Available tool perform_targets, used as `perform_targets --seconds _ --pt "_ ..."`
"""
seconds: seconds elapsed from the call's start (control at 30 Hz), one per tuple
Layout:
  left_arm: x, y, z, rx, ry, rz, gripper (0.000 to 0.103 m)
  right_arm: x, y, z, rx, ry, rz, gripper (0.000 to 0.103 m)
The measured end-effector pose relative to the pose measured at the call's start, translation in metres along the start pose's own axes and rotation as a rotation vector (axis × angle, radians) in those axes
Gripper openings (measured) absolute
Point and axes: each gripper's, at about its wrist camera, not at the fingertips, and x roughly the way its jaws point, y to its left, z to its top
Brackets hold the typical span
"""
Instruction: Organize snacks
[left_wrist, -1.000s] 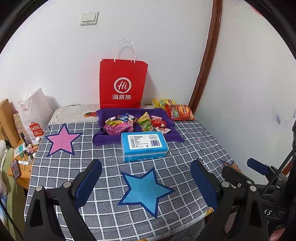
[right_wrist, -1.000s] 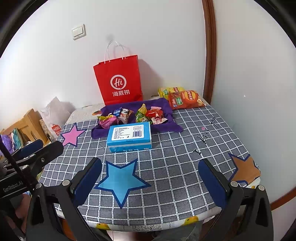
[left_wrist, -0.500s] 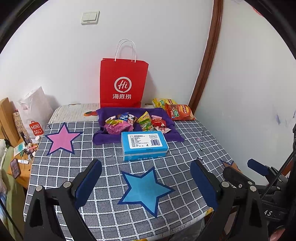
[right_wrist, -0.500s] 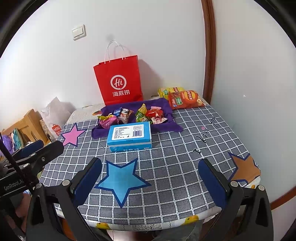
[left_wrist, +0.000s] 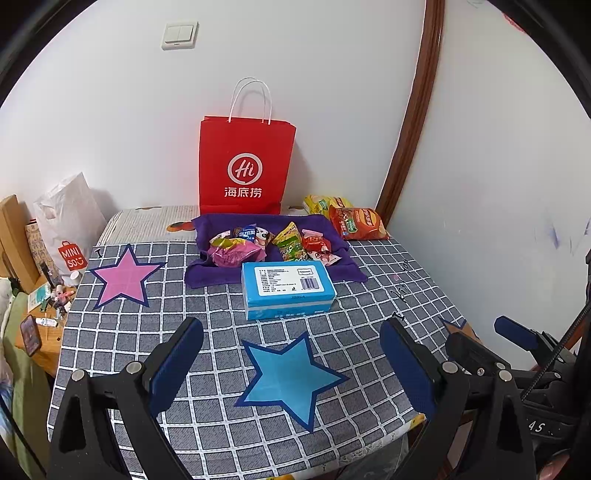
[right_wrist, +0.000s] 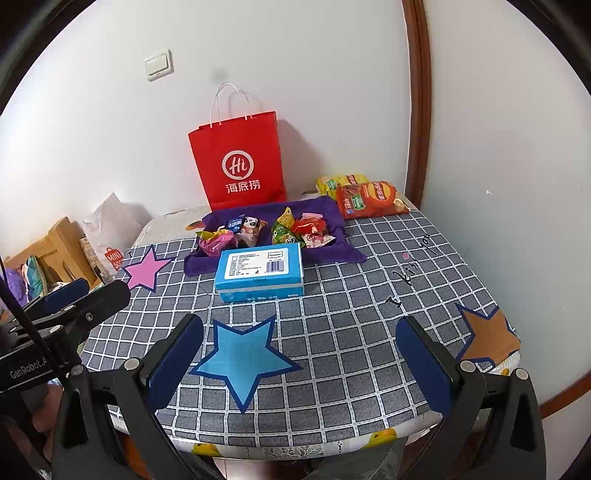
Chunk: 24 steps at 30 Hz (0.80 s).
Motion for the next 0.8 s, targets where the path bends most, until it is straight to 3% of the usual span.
perform_targets --seconds 0.8 --pt "-0.0025 0.0012 0.0004 -0.003 -0.004 0.001 0.097 -0.0052 0.005 0.0005 -0.009 -0.009 0.004 0.102"
